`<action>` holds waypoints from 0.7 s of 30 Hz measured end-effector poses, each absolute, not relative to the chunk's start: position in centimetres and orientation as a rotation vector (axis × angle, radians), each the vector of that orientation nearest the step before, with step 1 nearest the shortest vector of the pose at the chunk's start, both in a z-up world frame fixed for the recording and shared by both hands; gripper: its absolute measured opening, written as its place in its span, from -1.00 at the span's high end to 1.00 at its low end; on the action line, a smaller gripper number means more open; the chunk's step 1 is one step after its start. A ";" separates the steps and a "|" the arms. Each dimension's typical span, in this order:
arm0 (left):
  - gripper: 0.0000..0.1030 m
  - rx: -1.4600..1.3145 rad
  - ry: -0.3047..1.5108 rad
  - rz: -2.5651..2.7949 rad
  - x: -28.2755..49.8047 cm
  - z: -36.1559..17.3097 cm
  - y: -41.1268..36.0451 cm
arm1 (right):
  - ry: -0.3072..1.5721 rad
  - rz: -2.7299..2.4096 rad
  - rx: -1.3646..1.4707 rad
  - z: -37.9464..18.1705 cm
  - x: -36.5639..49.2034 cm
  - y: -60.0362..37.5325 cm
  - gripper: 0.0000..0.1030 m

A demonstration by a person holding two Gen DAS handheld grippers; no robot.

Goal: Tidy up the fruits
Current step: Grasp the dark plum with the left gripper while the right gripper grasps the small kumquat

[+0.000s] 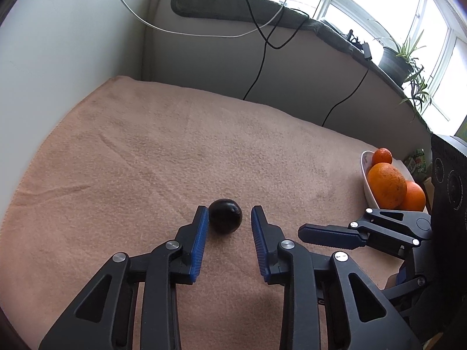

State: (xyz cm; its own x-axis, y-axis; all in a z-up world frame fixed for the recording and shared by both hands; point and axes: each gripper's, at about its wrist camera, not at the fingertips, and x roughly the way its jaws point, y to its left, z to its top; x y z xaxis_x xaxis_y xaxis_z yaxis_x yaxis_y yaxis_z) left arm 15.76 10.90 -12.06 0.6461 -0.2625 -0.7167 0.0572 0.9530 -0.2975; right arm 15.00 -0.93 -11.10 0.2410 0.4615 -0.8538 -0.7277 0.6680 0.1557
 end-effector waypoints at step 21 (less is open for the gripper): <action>0.61 -0.249 0.858 -0.178 16.3 -12.5 11.0 | 1.065 0.833 -0.307 -12.1 15.1 0.2 0.40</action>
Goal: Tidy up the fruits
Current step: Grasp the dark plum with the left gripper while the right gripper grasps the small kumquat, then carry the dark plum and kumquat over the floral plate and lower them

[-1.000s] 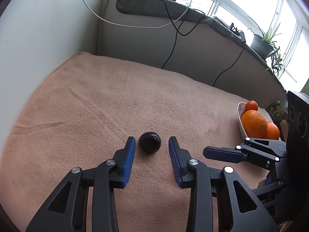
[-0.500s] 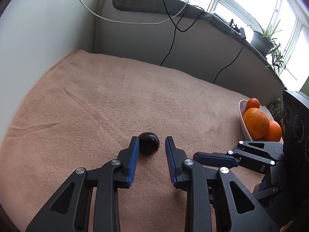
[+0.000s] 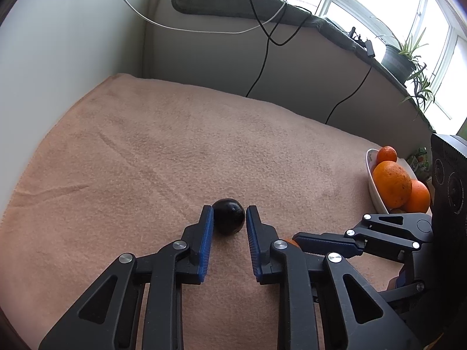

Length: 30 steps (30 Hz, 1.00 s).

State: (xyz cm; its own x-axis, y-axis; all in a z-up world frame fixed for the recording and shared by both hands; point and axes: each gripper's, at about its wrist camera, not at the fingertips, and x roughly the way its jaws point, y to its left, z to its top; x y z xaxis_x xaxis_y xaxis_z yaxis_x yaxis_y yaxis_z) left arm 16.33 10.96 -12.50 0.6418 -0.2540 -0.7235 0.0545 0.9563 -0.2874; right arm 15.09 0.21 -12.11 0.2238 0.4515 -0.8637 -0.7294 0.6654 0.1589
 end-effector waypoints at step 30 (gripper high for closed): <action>0.63 -0.245 0.796 -0.180 14.4 -9.9 10.8 | 0.997 0.802 -0.274 -8.4 14.0 -2.5 0.45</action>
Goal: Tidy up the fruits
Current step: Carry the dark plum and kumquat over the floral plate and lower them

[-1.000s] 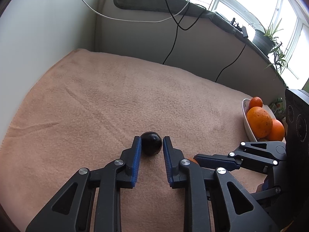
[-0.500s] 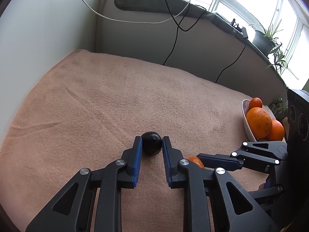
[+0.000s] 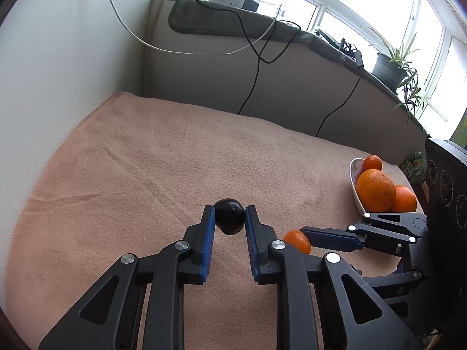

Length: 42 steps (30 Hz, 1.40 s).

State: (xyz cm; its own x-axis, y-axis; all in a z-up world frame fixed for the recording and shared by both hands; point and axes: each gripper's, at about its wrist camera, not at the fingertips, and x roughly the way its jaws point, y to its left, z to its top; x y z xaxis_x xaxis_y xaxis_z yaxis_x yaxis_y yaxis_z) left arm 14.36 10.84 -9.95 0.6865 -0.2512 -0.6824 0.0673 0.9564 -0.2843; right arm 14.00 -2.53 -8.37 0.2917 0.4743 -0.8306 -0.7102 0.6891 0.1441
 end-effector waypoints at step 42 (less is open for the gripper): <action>0.63 -0.153 0.649 -0.423 11.8 -2.6 -0.7 | 0.791 0.512 -0.099 1.1 14.1 -19.6 0.45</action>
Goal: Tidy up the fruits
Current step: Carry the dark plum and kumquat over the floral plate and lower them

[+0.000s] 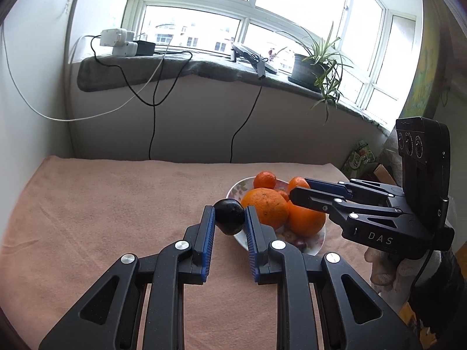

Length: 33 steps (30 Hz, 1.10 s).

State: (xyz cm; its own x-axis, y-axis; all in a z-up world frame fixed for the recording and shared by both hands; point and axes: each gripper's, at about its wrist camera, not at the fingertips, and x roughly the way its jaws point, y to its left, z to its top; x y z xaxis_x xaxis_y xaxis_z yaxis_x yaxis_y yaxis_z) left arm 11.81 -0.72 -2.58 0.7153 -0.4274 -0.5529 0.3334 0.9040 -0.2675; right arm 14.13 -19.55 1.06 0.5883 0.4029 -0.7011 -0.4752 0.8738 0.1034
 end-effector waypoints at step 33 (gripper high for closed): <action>0.63 -0.059 0.761 -0.552 14.2 -5.1 -9.9 | 0.834 0.404 -0.031 -1.3 19.5 -26.6 0.45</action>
